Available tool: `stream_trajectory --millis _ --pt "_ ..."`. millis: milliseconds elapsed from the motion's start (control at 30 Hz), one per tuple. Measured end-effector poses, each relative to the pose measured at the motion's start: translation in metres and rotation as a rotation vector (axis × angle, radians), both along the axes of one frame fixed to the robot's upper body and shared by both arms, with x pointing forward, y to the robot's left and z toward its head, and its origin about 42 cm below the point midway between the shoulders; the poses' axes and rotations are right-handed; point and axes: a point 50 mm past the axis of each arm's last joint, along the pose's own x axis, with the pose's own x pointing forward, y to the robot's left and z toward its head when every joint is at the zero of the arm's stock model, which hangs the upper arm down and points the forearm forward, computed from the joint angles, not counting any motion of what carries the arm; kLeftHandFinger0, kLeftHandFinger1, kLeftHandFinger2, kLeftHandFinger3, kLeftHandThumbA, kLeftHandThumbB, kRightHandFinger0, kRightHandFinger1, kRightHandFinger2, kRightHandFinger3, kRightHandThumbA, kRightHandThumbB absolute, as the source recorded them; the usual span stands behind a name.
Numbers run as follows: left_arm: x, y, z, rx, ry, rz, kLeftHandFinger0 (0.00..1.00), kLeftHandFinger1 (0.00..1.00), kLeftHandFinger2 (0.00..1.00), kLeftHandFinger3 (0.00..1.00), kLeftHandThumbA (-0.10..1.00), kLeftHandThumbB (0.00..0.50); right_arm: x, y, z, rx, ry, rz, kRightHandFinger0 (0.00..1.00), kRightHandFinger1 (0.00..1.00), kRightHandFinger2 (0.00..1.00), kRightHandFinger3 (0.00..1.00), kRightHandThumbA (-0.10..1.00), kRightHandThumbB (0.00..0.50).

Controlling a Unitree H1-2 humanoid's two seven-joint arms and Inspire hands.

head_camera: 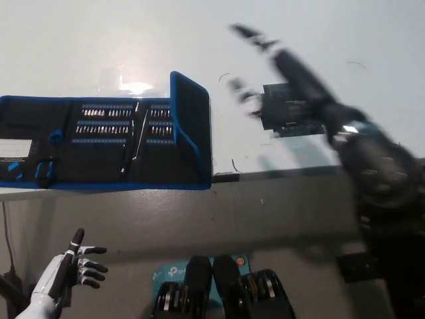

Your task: The robot uses its right hand to lift an edge of the toolkit kept in middle of the desk and make one fold in it

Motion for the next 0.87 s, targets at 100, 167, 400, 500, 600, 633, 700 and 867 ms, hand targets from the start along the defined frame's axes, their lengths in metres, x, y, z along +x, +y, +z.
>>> stream_trajectory --millis 100,167,400,500,600,633,700,867 --pt "0.000 0.000 0.000 0.000 0.000 0.001 0.42 0.41 0.38 0.56 1.00 0.500 -0.009 -0.040 -0.015 0.110 0.035 -0.079 0.90 1.00 1.00 1.00 0.23 0.115" --pt "0.000 0.000 0.000 -0.001 0.000 0.001 0.41 0.41 0.38 0.55 1.00 0.500 -0.017 -0.069 -0.032 0.185 0.069 -0.144 0.80 1.00 1.00 1.00 0.16 0.078" --pt "-0.002 0.001 -0.002 -0.002 0.007 0.006 0.40 0.41 0.39 0.56 1.00 0.500 -0.060 -0.141 -0.137 0.321 0.273 -0.358 0.62 0.86 1.00 1.00 0.28 0.118" --pt "-0.002 0.001 -0.003 -0.004 0.009 0.007 0.44 0.43 0.40 0.57 1.00 0.500 -0.075 -0.155 -0.175 0.345 0.355 -0.416 0.59 0.78 0.89 0.95 0.19 0.072" --pt "-0.004 0.000 -0.004 -0.007 0.012 0.008 0.43 0.44 0.43 0.58 1.00 0.500 -0.090 -0.164 -0.211 0.379 0.425 -0.470 0.54 0.74 0.82 0.94 0.22 0.065" --pt "-0.004 -0.001 -0.005 -0.008 0.014 0.008 0.44 0.43 0.41 0.57 1.00 0.500 -0.094 -0.166 -0.220 0.389 0.439 -0.485 0.52 0.71 0.78 0.90 0.26 0.079" --pt "-0.004 -0.001 -0.005 -0.009 0.016 0.009 0.45 0.44 0.42 0.58 1.00 0.500 -0.100 -0.168 -0.237 0.417 0.466 -0.513 0.50 0.68 0.76 0.87 0.32 0.098" --pt "-0.005 -0.001 -0.006 -0.009 0.017 0.009 0.45 0.44 0.39 0.57 1.00 0.500 -0.110 -0.170 -0.269 0.478 0.513 -0.556 0.32 0.47 0.61 0.78 0.37 0.131"
